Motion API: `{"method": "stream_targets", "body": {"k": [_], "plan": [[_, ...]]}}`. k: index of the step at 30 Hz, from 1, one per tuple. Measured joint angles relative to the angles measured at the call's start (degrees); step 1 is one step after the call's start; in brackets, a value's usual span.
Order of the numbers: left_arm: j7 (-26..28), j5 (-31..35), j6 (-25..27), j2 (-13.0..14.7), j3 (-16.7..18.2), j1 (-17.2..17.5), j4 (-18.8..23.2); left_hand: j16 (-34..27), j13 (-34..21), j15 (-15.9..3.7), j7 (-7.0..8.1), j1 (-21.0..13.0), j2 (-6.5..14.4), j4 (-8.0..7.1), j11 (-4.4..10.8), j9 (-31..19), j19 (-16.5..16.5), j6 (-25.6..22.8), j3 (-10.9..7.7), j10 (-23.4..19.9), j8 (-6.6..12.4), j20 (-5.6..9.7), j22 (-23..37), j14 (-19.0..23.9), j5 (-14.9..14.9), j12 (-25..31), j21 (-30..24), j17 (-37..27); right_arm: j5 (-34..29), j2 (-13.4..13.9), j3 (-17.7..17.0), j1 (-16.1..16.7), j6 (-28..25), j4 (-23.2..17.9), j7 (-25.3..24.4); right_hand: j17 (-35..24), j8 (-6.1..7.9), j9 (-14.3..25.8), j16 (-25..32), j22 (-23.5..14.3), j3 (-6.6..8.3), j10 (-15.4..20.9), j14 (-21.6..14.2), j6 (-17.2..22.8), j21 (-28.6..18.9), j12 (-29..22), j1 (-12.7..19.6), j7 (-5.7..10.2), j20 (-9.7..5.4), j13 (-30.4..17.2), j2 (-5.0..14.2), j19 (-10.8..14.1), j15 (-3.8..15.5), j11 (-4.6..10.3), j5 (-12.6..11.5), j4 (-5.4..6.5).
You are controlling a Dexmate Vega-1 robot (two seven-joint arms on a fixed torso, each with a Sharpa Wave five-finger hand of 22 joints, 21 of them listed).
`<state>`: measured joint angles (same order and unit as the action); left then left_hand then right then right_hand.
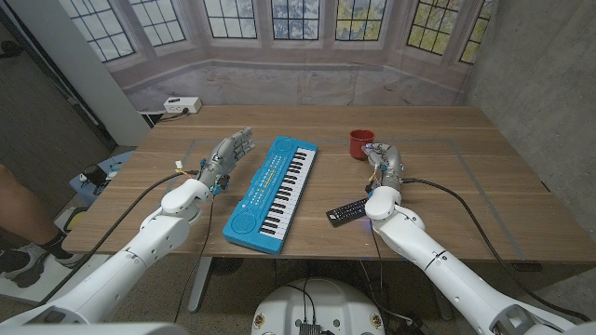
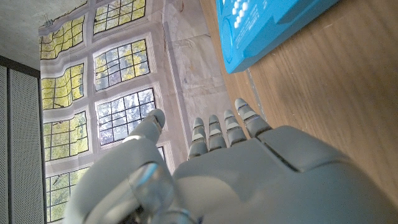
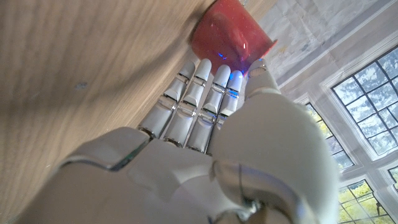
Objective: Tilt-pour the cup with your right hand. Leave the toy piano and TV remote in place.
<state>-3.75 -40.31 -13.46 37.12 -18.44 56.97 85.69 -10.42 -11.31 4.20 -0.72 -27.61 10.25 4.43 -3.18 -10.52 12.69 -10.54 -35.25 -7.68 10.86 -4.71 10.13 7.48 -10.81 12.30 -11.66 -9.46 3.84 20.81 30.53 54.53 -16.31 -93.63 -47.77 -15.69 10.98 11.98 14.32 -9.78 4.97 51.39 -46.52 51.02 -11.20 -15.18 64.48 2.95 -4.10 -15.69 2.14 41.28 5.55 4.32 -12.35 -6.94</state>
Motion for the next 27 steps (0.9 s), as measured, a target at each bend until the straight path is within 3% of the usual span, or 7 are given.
{"method": "stream_targets", "body": {"k": [15, 27], "plan": [[-0.13, -0.11, 0.74, -0.47, -0.45, -0.82, -0.51, 0.00, 0.00, 0.00, 0.00, 0.00, 0.00, 0.00, 0.00, 0.00, 0.00, 0.00, 0.00, 0.00, 0.00, 0.00, 0.00, 0.00, 0.00, 0.00, 0.00, 0.00, 1.33, 2.50, -0.74, 0.34, -1.84, -2.01, 3.03, 1.06, -0.66, -0.27, -2.85, 0.00, -0.79, -5.62, 5.00, -5.90, 0.62, 3.06, -2.76, -1.19, 0.55, 1.01, -1.90, -2.62, -1.22, -1.95, -1.04, 0.47], [0.64, 0.34, 1.40, -1.01, -1.03, -1.57, -0.39, 0.00, 0.00, 0.00, 0.00, 0.00, 0.00, 0.00, 0.00, 0.00, 0.00, 0.00, 0.00, 0.01, 0.00, 0.00, 0.00, -0.01, 0.00, 0.00, 0.00, 0.00, 2.76, 5.34, -2.43, 1.28, -2.75, -4.35, 5.18, 1.59, -0.66, -0.54, -3.33, 0.01, -1.43, -8.25, 7.60, -8.49, 0.61, 4.19, -4.41, -1.93, 0.71, 1.60, -2.02, -3.99, -1.97, -3.11, -1.65, 1.11]]}}
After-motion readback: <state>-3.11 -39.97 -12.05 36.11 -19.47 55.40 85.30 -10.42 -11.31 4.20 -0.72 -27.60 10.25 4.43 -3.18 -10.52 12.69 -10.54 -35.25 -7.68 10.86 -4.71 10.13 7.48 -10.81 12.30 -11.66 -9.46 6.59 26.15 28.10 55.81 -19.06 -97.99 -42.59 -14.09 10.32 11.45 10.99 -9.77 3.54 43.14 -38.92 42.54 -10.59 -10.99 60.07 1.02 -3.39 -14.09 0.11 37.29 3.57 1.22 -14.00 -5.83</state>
